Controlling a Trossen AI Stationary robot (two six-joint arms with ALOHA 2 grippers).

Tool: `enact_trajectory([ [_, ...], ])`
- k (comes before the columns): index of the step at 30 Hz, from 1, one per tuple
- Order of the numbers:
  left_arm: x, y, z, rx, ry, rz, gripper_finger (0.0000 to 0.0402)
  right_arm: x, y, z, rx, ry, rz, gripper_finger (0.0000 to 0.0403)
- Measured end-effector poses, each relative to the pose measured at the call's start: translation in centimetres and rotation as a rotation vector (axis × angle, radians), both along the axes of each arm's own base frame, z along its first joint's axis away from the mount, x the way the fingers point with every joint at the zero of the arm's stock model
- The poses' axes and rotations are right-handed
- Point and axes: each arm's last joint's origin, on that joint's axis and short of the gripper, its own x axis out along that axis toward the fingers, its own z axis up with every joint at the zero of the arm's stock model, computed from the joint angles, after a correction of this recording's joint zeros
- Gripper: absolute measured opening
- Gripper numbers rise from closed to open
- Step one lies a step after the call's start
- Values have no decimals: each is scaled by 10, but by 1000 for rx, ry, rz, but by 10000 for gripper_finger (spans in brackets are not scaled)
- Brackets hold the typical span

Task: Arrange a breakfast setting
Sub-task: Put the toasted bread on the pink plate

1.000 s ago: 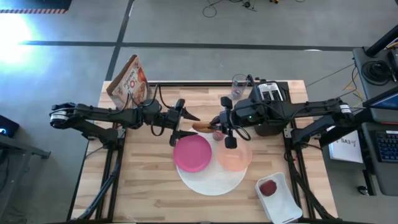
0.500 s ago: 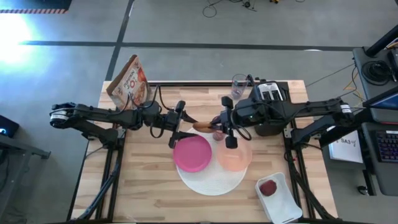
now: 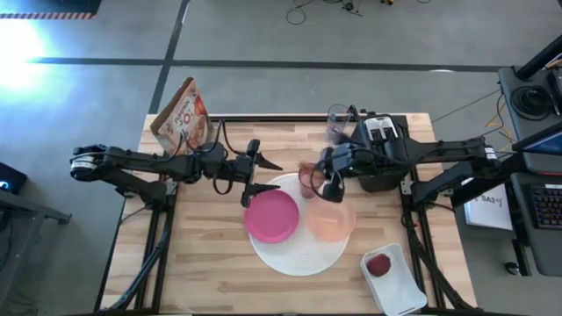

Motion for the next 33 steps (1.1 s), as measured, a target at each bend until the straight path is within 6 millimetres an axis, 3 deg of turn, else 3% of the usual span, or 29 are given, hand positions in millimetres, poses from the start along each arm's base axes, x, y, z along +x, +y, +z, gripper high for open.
enact_trajectory([
  [7,0,0,3,1,-10,0,223,-41,-18,2,-58,208,-572,38],
  [12,1,0,6,3,-18,0,223,-63,-29,-2,-72,288,-816,38],
  [22,1,0,6,26,-9,-1,223,-70,-51,-10,-85,275,-980,38],
  [33,1,0,6,27,-5,-1,223,-77,-75,-28,-96,381,-1059,38],
])
